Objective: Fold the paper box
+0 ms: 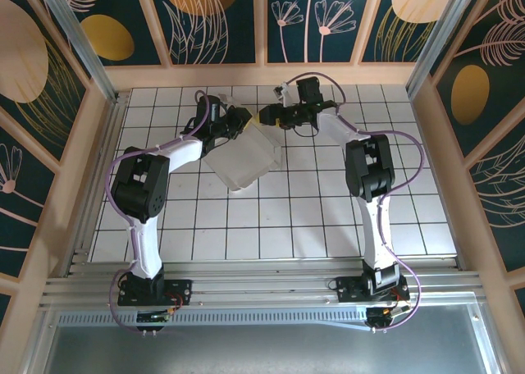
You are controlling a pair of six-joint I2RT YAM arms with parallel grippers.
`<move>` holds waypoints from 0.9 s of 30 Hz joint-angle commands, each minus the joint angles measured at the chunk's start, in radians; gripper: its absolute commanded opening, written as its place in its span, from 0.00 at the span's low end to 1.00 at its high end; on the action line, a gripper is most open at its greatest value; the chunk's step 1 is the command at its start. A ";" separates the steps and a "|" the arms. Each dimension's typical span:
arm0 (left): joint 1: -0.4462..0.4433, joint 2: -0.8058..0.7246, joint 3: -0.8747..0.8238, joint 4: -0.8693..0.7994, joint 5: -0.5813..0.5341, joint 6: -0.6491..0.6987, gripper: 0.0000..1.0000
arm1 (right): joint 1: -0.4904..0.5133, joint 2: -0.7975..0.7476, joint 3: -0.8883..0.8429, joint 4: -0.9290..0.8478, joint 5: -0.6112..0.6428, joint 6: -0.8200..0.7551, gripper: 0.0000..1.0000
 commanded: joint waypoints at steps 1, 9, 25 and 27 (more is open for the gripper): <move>0.012 0.031 0.025 -0.069 -0.043 0.022 0.11 | 0.016 0.009 0.009 -0.037 -0.048 -0.031 0.64; 0.019 0.050 0.025 -0.061 -0.040 0.023 0.05 | 0.018 -0.012 -0.007 -0.020 -0.064 -0.023 0.77; 0.019 0.050 0.010 -0.033 -0.039 0.018 0.15 | 0.021 0.037 -0.012 -0.026 0.009 -0.016 0.55; 0.021 0.040 0.004 -0.031 -0.047 0.023 0.21 | 0.021 0.038 -0.010 -0.029 0.014 -0.020 0.52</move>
